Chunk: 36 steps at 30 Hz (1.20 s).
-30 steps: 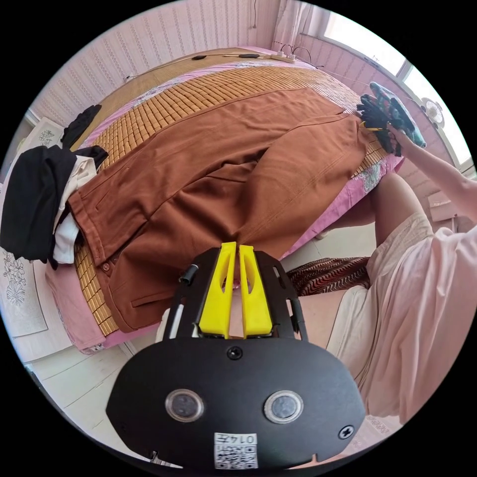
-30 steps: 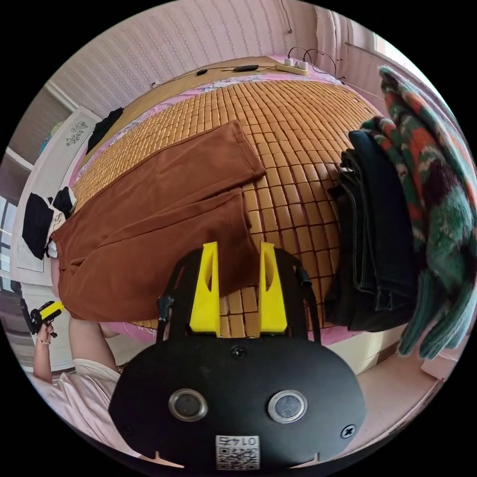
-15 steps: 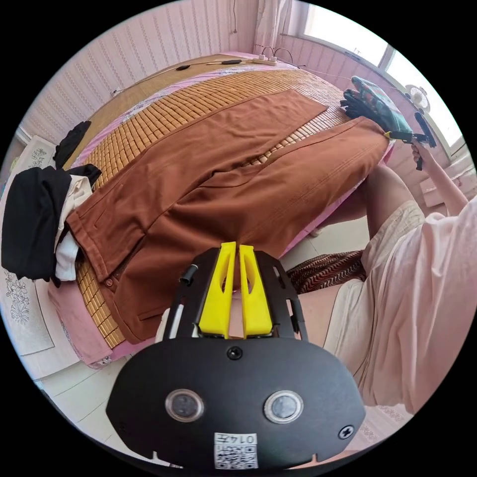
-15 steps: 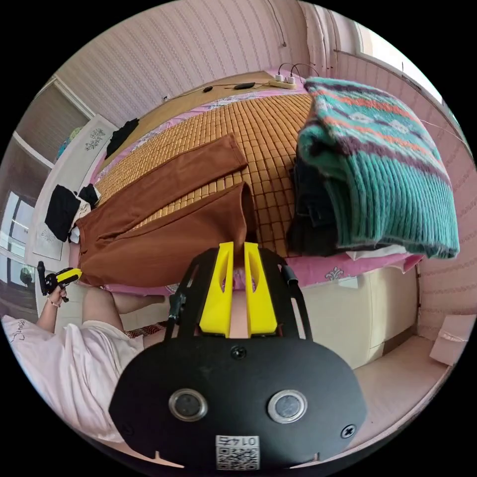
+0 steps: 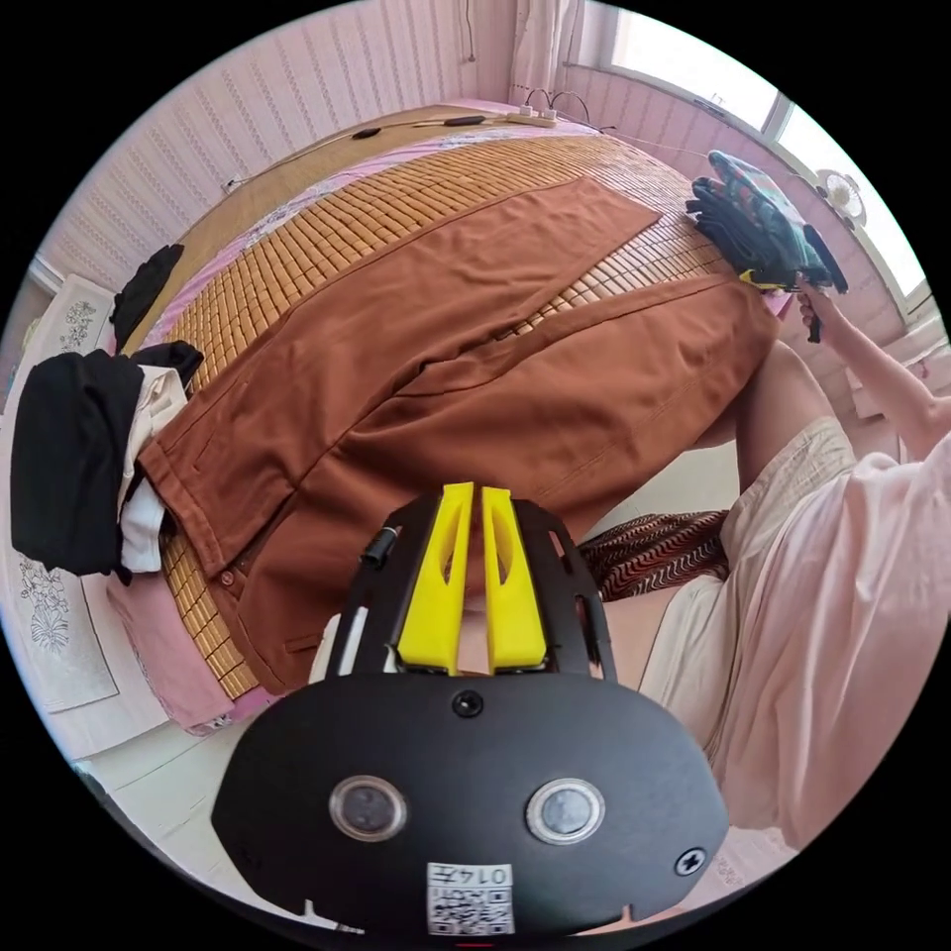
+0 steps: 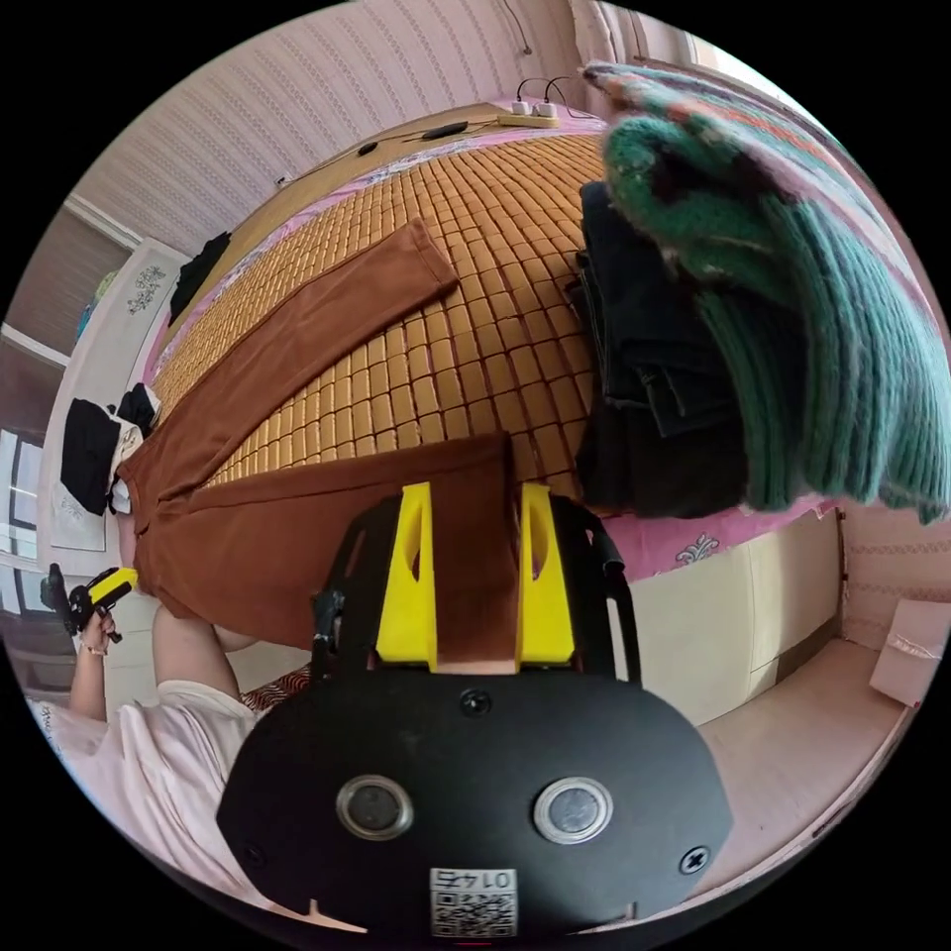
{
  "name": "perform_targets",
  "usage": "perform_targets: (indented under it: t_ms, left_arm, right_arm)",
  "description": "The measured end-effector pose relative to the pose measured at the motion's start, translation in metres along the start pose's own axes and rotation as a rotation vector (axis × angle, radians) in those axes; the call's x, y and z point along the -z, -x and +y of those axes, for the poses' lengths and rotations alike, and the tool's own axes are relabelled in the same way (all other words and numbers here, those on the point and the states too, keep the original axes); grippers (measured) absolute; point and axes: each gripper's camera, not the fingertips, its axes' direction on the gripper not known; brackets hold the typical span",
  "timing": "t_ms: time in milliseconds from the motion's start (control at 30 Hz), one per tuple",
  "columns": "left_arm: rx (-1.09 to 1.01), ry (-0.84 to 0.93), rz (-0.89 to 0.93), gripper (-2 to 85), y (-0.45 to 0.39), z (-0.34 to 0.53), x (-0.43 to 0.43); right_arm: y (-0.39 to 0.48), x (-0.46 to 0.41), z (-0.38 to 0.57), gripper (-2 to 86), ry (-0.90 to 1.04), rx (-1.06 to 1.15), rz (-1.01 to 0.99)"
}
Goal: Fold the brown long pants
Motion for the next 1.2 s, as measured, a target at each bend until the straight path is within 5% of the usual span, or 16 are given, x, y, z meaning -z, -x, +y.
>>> perform_targets:
  t_ms: [133,300,467,733,933,1200]
  left_arm:
    - [-0.081,-0.029,0.023,1.8,-0.018,-0.036,-0.007]
    - [-0.185,-0.080,0.061,2.9,-0.042,-0.078,-0.010]
    - [-0.248,-0.065,0.058,3.9,-0.055,-0.112,-0.020]
    - [-0.183,0.012,0.098,4.4,-0.052,-0.145,-0.057]
    - [-0.198,0.112,0.014,0.9,-0.062,-0.172,-0.091]
    - [-0.064,0.044,0.139,-0.7,-0.027,-0.160,-0.077]
  right_arm:
    - [0.003,-0.020,-0.012,2.9,0.027,-0.007,-0.034]
    - [0.025,0.009,-0.032,1.2,-0.111,0.100,-0.009]
    - [0.031,-0.014,-0.061,2.8,-0.032,0.062,0.089]
    - [0.029,-0.022,0.019,10.9,-0.009,-0.020,0.073]
    - [0.033,-0.059,0.041,7.8,0.085,-0.063,0.087]
    - [0.072,-0.050,0.028,4.8,0.045,0.020,0.206]
